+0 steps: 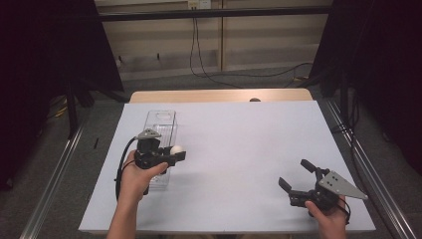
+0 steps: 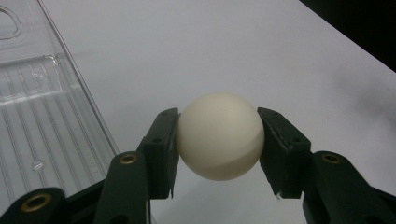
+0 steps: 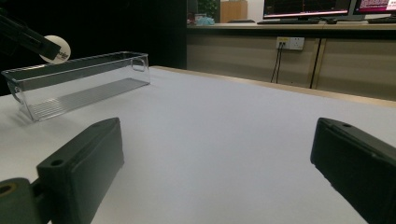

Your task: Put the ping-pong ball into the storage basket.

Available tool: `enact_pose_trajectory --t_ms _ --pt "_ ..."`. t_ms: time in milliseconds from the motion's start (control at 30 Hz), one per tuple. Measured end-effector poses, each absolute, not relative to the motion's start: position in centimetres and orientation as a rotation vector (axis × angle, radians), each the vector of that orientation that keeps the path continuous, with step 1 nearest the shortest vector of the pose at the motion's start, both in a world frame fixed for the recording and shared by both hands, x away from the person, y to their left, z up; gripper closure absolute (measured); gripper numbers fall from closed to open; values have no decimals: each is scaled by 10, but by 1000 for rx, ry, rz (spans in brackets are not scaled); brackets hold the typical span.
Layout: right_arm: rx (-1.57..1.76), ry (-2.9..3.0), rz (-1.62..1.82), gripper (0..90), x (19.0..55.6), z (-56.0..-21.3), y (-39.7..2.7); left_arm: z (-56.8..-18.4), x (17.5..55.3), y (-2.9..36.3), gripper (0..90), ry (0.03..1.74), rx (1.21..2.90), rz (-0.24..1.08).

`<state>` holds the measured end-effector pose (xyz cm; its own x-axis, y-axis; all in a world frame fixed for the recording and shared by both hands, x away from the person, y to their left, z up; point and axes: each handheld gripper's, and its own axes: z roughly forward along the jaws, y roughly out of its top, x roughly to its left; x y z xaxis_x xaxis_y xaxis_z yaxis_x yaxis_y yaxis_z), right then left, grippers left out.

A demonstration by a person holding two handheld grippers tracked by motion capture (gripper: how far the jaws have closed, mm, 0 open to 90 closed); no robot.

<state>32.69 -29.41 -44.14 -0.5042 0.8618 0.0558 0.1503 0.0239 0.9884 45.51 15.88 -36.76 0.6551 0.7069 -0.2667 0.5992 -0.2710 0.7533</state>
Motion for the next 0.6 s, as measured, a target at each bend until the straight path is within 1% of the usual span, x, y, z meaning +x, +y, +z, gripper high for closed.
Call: enact_pose_trajectory --t_ms 600 --pt "1034 1698 1535 21 327 -441 -295 -367 456 164 511 1025 1976 174"
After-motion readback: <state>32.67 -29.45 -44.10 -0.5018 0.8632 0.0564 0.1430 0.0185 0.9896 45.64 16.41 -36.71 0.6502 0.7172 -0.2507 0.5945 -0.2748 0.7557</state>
